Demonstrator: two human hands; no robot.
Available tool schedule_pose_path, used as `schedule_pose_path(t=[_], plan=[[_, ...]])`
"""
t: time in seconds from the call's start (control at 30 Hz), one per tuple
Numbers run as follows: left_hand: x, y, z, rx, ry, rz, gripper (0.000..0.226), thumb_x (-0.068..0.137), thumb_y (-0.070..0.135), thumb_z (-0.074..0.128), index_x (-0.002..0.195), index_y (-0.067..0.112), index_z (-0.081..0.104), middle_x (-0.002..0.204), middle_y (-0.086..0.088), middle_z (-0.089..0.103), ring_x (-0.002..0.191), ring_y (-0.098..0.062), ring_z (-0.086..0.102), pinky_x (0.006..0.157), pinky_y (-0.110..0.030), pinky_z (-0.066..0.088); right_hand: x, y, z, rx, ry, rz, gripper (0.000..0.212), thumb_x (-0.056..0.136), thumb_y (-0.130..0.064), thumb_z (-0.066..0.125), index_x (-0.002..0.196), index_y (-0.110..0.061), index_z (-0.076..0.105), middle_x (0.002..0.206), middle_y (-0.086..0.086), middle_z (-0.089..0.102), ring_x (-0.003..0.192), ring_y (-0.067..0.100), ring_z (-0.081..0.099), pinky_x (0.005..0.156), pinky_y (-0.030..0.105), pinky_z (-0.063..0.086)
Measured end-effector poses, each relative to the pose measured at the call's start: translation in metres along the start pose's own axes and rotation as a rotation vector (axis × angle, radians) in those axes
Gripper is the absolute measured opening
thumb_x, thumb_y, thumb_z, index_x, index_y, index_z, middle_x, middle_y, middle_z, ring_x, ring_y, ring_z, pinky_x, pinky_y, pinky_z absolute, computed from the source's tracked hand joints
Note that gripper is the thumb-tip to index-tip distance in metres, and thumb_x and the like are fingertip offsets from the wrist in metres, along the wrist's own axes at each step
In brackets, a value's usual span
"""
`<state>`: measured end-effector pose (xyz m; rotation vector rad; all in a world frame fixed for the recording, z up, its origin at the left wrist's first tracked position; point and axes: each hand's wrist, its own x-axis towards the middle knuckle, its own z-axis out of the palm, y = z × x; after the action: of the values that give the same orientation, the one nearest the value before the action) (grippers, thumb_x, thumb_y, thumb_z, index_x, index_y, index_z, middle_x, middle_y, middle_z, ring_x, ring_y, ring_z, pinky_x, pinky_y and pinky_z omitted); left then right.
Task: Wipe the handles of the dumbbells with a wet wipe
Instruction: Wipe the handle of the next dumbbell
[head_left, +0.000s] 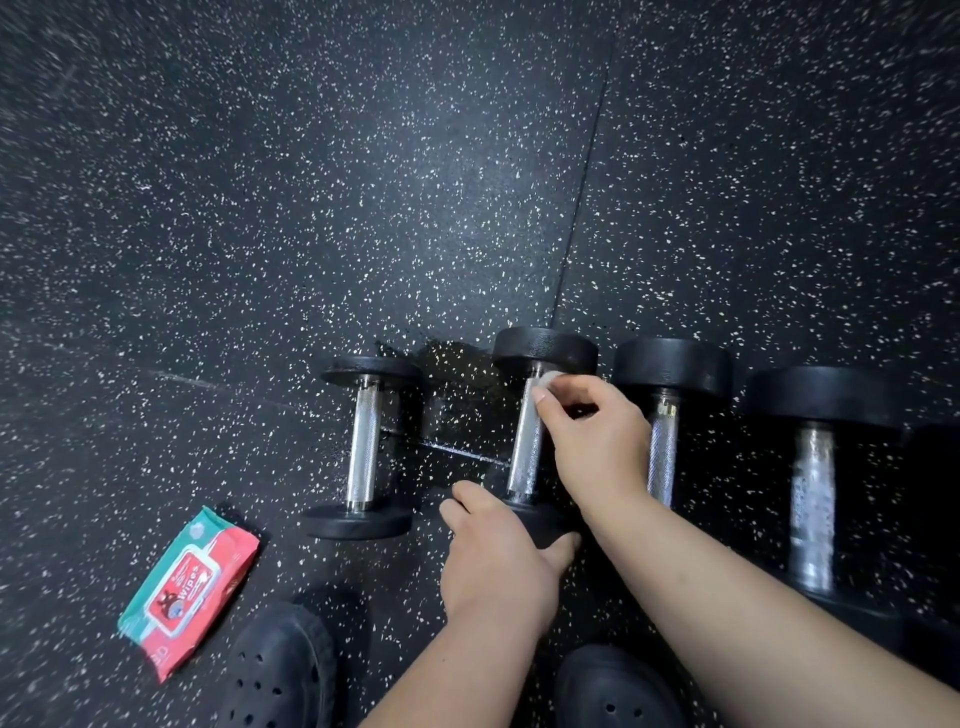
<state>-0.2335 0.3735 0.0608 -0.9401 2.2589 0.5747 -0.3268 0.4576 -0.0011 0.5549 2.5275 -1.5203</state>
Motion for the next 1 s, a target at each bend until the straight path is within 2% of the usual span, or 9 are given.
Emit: schedule_pose_path(t=[0.17,0.27,0.37,0.53,0.67,0.8,0.87,0.93,1.0], plan=[[0.0,0.0,0.0,-0.004,-0.006,0.005,0.108,0.071,0.069,0.085,0.14,0.012,0.025,0.137,-0.004,0.036,0.112,-0.026,0.065,0.086,-0.04,0.054,0.002,-0.001,0.014,0.151,0.023,0.214,0.026,0.086,-0.062,0.068,0.091,-0.038,0.075,0.087,-0.024,0.075,0.084,0.011,0.075,0.087,0.043,0.06],[0.0,-0.001,0.001,0.0,-0.004,0.006,0.113,0.072,0.069,0.085,0.145,0.01,0.023,0.143,-0.007,0.036,0.112,-0.025,0.065,0.081,-0.037,0.05,0.007,-0.001,0.019,0.253,0.022,0.358,0.021,0.086,-0.054,0.068,0.089,-0.035,0.076,0.083,-0.017,0.076,0.083,0.016,0.074,0.087,0.042,0.061],[0.0,-0.002,0.002,0.0,0.002,0.008,0.116,0.072,0.07,0.084,0.149,0.008,0.022,0.146,-0.008,0.035,0.112,-0.025,0.065,0.08,-0.037,0.05,0.014,-0.002,0.017,0.395,-0.009,0.528,0.017,0.092,-0.038,0.075,0.085,-0.023,0.078,0.074,-0.009,0.071,0.073,0.016,0.061,0.072,0.034,0.051],[-0.001,-0.001,0.001,0.011,0.013,0.008,0.114,0.073,0.07,0.084,0.148,0.009,0.022,0.144,-0.007,0.036,0.114,-0.027,0.065,0.081,-0.037,0.049,0.018,-0.007,0.016,0.787,-0.083,0.721,0.003,0.094,-0.013,0.073,0.094,-0.013,0.076,0.105,0.008,0.081,0.089,0.015,0.078,0.069,0.028,0.059],[-0.001,-0.001,0.002,0.013,0.009,0.008,0.111,0.073,0.069,0.084,0.144,0.01,0.024,0.139,-0.005,0.037,0.112,-0.027,0.065,0.082,-0.039,0.052,0.019,-0.011,0.026,0.845,-0.15,0.83,0.013,0.103,-0.014,0.061,0.103,-0.008,0.073,0.102,0.01,0.082,0.092,0.021,0.079,0.078,0.036,0.063],[-0.001,0.0,0.002,0.018,0.003,0.007,0.109,0.073,0.068,0.084,0.144,0.011,0.024,0.14,-0.006,0.036,0.112,-0.026,0.065,0.079,-0.038,0.048,0.022,-0.018,0.024,0.893,-0.338,0.891,0.042,0.111,-0.023,0.036,0.11,-0.006,0.074,0.107,0.008,0.081,0.105,0.025,0.076,0.089,0.038,0.055],[-0.001,0.0,0.002,0.014,0.005,0.004,0.109,0.073,0.068,0.084,0.144,0.011,0.025,0.14,-0.006,0.036,0.111,-0.026,0.066,0.078,-0.038,0.049,0.021,-0.018,0.021,0.91,-0.355,0.89,0.044,0.111,-0.023,0.034,0.115,-0.005,0.074,0.109,0.008,0.081,0.109,0.025,0.075,0.094,0.038,0.053],[-0.001,0.001,0.001,0.017,0.003,0.005,0.108,0.073,0.068,0.084,0.144,0.011,0.025,0.14,-0.005,0.036,0.11,-0.026,0.066,0.075,-0.036,0.047,0.017,-0.02,0.022,0.924,-0.285,0.891,0.035,0.108,-0.02,0.045,0.116,-0.001,0.074,0.104,0.011,0.081,0.1,0.024,0.077,0.085,0.036,0.058],[-0.001,0.0,0.001,0.013,-0.002,0.006,0.108,0.073,0.067,0.083,0.144,0.01,0.025,0.139,-0.006,0.037,0.109,-0.027,0.067,0.076,-0.037,0.048,0.011,-0.018,0.024,0.888,-0.168,0.893,0.022,0.101,-0.017,0.062,0.107,-0.002,0.077,0.096,0.013,0.081,0.077,0.02,0.077,0.061,0.03,0.06]])
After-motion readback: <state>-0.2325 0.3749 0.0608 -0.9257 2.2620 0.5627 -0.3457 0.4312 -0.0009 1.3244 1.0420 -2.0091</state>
